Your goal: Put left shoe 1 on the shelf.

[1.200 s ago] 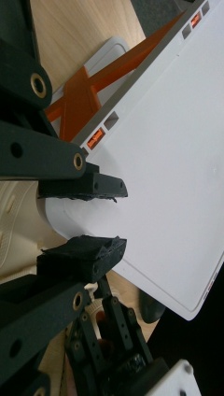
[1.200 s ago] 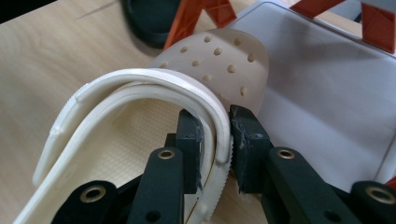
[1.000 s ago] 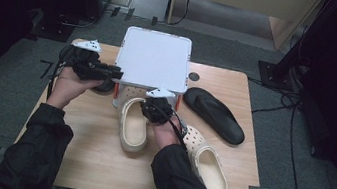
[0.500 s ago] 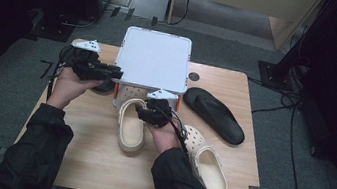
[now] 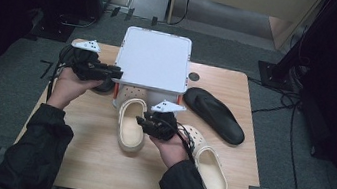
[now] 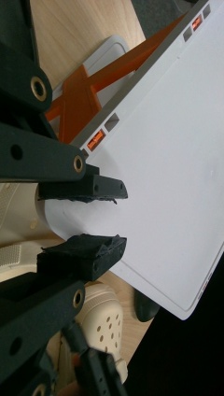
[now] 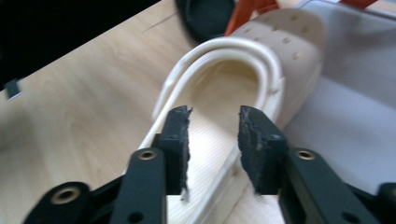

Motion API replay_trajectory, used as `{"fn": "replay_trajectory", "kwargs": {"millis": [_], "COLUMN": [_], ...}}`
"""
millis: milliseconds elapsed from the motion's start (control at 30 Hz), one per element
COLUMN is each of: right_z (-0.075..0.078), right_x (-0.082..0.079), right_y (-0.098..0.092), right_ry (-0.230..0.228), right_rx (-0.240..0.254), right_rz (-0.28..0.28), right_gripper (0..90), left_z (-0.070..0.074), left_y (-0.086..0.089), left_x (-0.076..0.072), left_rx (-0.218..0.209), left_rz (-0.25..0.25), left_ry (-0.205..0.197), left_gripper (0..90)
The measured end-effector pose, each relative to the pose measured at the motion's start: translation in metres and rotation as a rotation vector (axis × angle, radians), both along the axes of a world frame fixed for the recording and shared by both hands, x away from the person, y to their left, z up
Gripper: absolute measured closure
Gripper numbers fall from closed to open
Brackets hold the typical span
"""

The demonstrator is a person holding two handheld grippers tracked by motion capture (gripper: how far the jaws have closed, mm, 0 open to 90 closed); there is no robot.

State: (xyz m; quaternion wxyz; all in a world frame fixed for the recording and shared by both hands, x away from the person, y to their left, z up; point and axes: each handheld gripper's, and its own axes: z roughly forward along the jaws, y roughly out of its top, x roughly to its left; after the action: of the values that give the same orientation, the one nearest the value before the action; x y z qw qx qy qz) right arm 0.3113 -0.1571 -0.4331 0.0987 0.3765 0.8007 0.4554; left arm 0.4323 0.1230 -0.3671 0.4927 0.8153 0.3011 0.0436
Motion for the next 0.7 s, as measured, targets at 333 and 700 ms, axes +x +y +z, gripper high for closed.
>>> {"fn": "replay_trajectory", "kwargs": {"millis": [333, 700], "right_z": [-0.012, -0.024], "right_x": [-0.031, -0.057], "right_y": [0.003, 0.004], "right_ry": [-0.010, -0.009], "right_rx": [0.008, 0.007], "right_rz": [0.100, 0.161], "right_gripper": [73.5, 77.6], "left_z": [0.000, 0.000], "left_y": [0.000, 0.000], "left_x": [0.000, 0.000], "left_rx": [-0.003, -0.004], "left_rz": [0.002, 0.004], "left_ry": [0.003, 0.004], "left_gripper": [70.9, 71.2]}}
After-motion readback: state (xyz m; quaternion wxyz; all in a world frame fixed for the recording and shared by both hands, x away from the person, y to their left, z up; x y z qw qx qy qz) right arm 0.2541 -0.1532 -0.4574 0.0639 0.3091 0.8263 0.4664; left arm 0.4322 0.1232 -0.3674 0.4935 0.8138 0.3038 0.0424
